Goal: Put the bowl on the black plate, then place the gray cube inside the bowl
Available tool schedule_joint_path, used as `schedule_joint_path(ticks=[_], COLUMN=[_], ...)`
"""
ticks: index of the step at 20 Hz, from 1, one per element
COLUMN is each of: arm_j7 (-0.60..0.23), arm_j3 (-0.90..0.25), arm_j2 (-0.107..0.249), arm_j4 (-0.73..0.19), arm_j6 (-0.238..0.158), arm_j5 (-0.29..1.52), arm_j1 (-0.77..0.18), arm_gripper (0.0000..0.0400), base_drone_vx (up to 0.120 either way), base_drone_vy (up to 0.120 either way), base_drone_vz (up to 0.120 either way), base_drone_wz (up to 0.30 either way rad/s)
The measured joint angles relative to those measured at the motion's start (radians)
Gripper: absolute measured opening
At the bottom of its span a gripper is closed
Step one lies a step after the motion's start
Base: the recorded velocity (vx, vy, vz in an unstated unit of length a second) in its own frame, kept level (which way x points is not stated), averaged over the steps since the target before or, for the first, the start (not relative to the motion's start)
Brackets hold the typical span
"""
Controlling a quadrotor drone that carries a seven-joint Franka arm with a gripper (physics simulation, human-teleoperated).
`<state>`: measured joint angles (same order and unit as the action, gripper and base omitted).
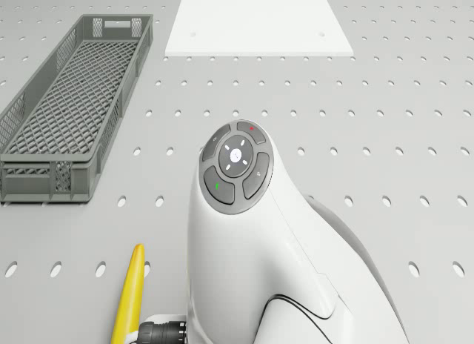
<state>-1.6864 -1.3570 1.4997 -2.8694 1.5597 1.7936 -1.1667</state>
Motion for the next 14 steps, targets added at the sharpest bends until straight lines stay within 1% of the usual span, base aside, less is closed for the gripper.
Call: schedule_joint_path(ticks=[6, 14], arm_j7=[0.002, 0.035], arm_j3=[0.077, 0.167], arm_j2=[0.012, 0.022], arm_j4=[0.016, 0.044], arm_j6=[0.036, 0.080], arm_j5=[0.071, 0.153], arm_j1=[-0.008, 0.007], arm_gripper=[0.0400, 0.0400], base_drone_vx=[0.000, 0.000], base_drone_vy=[0.000, 0.000], base_drone_vz=[0.000, 0.000], base_drone_wz=[0.000, 0.000])
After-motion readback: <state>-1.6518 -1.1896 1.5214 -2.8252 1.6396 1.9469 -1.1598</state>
